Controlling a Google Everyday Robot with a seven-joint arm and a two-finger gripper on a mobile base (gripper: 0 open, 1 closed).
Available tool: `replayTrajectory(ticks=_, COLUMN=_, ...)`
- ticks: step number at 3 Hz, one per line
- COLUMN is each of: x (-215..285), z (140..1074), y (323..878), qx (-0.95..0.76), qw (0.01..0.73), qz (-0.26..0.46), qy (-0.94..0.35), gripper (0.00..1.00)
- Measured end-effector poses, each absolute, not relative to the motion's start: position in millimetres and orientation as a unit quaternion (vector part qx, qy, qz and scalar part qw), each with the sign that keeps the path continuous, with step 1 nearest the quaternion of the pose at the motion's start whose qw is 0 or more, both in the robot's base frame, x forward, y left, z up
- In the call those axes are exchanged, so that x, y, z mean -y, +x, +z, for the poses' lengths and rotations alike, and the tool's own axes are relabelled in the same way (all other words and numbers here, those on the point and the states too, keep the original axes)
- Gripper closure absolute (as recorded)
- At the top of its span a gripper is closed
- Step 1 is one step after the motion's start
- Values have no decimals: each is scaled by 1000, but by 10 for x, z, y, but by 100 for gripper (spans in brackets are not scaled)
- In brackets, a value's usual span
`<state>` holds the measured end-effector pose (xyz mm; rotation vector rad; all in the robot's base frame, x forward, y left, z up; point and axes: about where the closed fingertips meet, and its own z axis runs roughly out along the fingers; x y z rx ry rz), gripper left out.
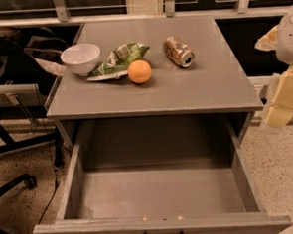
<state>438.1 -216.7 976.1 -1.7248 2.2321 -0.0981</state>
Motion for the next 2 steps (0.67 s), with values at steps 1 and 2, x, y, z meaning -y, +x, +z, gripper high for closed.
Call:
replayTrajectory(ticks=1, x=2167, z=9761, y=4381, qx=-781, qw=159, qz=-34, qy=-603, gripper=0)
replayTrajectory(ticks=2, x=2161, z=9777, y=4392, qx=-784, qw=165, qz=-34, qy=-597, gripper=0)
